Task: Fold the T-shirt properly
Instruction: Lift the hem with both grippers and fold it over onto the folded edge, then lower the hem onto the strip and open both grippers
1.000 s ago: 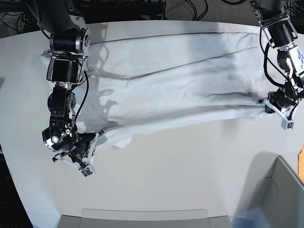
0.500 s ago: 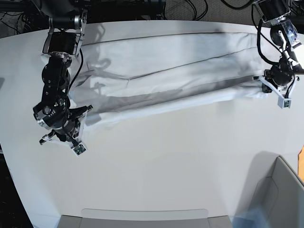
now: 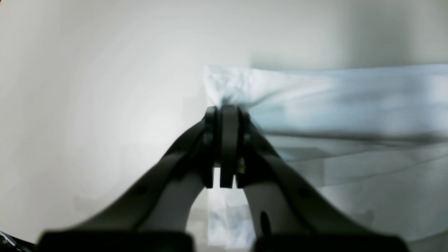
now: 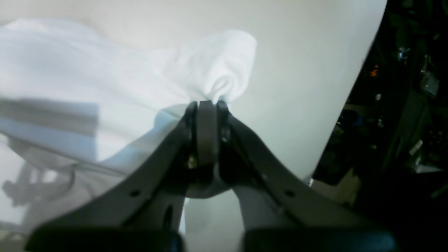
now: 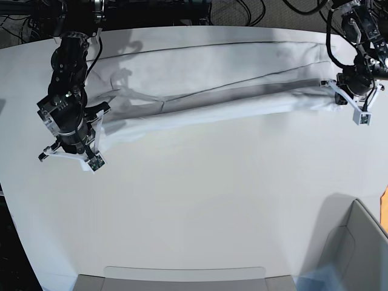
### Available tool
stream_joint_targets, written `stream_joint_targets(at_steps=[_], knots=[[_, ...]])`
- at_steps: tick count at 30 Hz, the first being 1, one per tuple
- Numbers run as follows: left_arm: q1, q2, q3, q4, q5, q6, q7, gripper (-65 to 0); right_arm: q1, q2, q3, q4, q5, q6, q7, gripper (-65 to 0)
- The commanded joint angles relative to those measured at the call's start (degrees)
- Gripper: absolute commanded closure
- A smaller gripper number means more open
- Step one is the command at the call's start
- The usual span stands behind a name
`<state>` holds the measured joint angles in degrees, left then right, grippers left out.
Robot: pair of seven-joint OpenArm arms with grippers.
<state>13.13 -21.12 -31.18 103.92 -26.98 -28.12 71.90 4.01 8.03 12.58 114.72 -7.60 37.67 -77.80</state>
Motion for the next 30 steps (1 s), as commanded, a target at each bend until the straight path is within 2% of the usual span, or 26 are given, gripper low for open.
stream_joint_targets(at_steps=[1,6,13,18,21,22,25,26,30], knots=[[0.63,-0.63,-0.87,1.88,0.3,0.12,-0.47,0.0,0.08,0.8,0.3,1.81,-1.06,0.53,-1.19,0.0],[4.06,0.69,-4.73,3.99,0.3,0.12,-0.47,0.0,-4.58,0.89,0.39,3.57,-1.06,0.53,-2.2,0.0],[7.75,2.18,-4.82,3.64,0.39,0.12,-0.73,0.0,-11.7,0.54,4.26,3.57,-0.89,0.62,-2.2,0.0],[8.72,2.44,-2.8,1.62,0.56,0.47,-0.47,0.0,-16.45,-0.43,4.26,3.22,-0.89,0.62,4.0,0.0],[8.72,2.27,-1.04,-0.58,0.56,0.65,-0.38,-1.2,-17.51,-1.13,4.26,3.22,-1.15,0.53,5.49,0.0],[8.9,2.27,-0.95,-0.75,0.56,0.65,-0.38,-6.6,-17.59,-1.22,4.26,3.13,-1.15,0.53,5.4,-1.5],[8.98,2.27,-1.13,0.13,0.56,0.21,-0.82,-20.0,-17.59,-1.22,4.26,3.13,-1.15,0.53,5.67,-12.4],[9.07,2.36,-1.13,0.83,0.56,0.12,-1.17,-21.8,-17.59,-1.22,4.26,3.13,-0.98,0.53,5.67,-15.4],[9.86,2.36,-1.04,4.52,0.48,0.03,-1.26,-21.3,-17.24,-1.22,4.08,3.13,-0.89,0.53,5.76,-26.0]])
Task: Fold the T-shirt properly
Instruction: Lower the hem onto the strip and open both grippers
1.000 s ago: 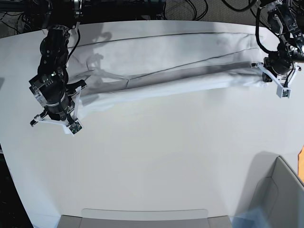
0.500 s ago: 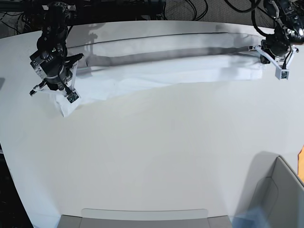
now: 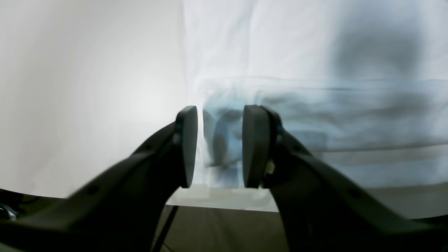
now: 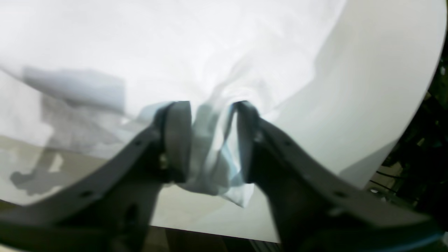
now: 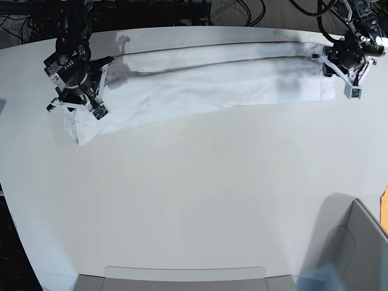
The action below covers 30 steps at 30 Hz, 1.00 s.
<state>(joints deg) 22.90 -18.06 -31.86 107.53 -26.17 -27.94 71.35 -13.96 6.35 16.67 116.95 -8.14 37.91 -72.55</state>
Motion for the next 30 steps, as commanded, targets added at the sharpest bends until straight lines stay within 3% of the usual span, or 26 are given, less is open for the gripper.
stream_joint_targets(at_steps=[1,10,17,21,30], knots=[[0.01,-0.7,-0.45,1.44,-0.33,-0.14,-0.54,-21.9,0.81,0.46,-0.09,0.9,-0.34,0.29,0.51,-27.8],[-1.58,0.09,-4.58,1.27,-0.42,-0.06,-1.59,-41.4,1.25,0.55,-0.27,0.2,-0.34,0.29,0.51,-29.9],[-4.3,-1.23,-4.85,-4.54,-0.6,-0.58,0.78,-42.7,1.34,0.64,-0.36,0.02,-0.34,0.29,0.6,-29.9],[-7.11,-1.32,-5.37,-12.27,-0.33,-11.84,2.8,-42.4,1.34,0.64,-0.36,-0.33,-0.34,0.29,0.6,-29.9],[-9.49,-1.5,-5.2,-25.55,-0.24,-12.06,0.08,-42.4,1.34,0.73,-0.36,-0.33,-0.34,0.29,0.6,-29.9]])
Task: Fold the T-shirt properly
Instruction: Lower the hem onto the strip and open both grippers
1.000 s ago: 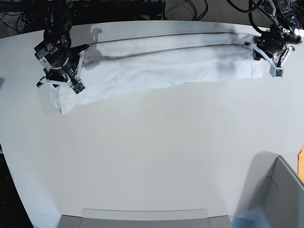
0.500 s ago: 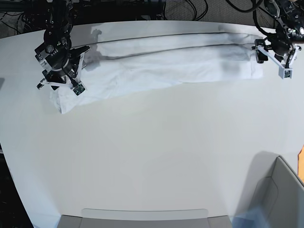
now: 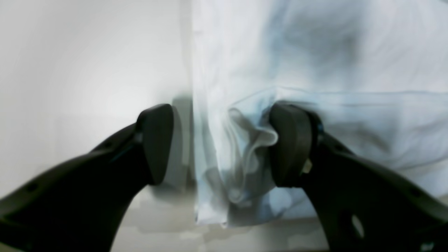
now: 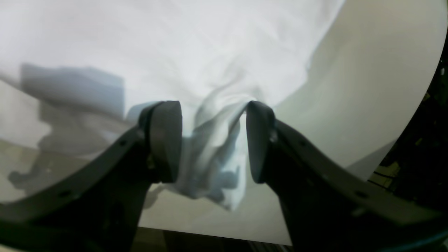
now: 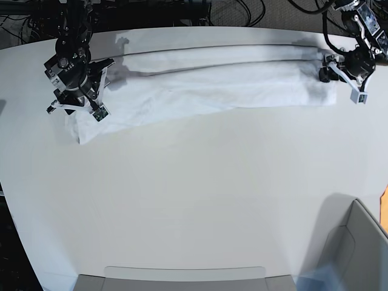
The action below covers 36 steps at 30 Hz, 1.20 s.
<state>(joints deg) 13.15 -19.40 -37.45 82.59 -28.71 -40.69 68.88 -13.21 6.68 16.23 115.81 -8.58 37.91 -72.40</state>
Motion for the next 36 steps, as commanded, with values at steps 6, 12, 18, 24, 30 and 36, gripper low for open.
stream_joint_targets(at_steps=[6,12,18,24,30,36], knots=[[0.17,-1.13,1.89,-6.67,2.2,0.69,2.55,-40.3,0.6,0.14,0.08,0.81,0.1,0.29,0.45,-29.9],[1.49,-2.36,6.02,-7.03,2.29,0.69,2.72,-17.6,0.6,0.14,0.08,0.81,0.1,0.29,0.45,-29.9],[1.14,-3.5,5.94,-7.03,2.29,0.69,5.8,0.0,1.3,0.05,0.17,0.81,0.1,0.29,0.36,-29.9],[-3.52,-5.17,1.72,-6.76,2.29,0.69,8.44,0.0,1.39,-1.97,0.52,1.16,0.1,0.29,0.36,-29.9],[-6.25,-5.53,-3.56,-1.31,2.29,0.69,11.12,0.0,2.09,-2.06,0.61,1.25,0.18,0.29,0.45,-29.9],[-6.16,-5.17,-3.82,11.08,2.29,0.69,11.12,0.0,3.76,-4.17,0.78,2.3,0.18,0.29,0.45,-29.9]])
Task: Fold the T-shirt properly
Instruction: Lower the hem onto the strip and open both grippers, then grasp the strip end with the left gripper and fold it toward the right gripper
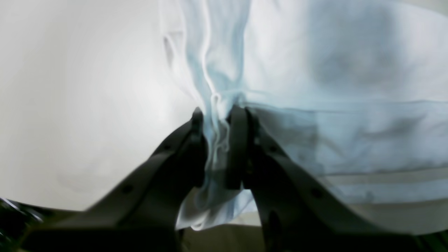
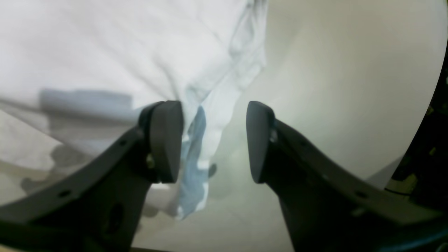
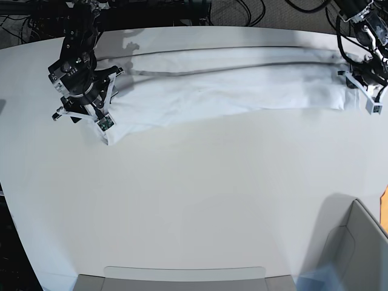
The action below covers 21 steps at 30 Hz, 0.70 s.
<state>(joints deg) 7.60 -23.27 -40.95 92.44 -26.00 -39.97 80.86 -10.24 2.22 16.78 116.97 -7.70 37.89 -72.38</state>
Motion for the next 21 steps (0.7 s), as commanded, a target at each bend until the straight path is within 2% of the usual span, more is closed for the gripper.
stream_joint_targets(at_steps=[1,3,10,17,21], knots=[[-0.52,-1.3,-0.33,2.55,-0.42,-0.03,-0.86,0.0,0.97,-0.24,0.24,1.14,-0.69,0.31,0.42,-29.9],[0.18,-0.78,-0.06,5.53,-0.42,-0.03,-0.86,0.0,1.49,-0.5,0.85,1.23,-0.69,0.31,0.42,-29.9],[4.58,4.85,1.78,19.78,-0.59,-0.03,-0.86,0.0,3.34,-1.73,4.37,1.14,-0.69,0.31,0.42,-29.9],[5.81,9.07,12.51,23.73,-0.59,-0.03,-0.86,0.0,3.34,-1.56,5.16,1.05,-0.69,0.31,0.51,-29.9],[5.55,11.88,21.56,24.08,-0.77,-0.03,-0.86,0.0,3.08,-1.56,5.69,1.05,-0.69,0.31,2.62,-29.9]])
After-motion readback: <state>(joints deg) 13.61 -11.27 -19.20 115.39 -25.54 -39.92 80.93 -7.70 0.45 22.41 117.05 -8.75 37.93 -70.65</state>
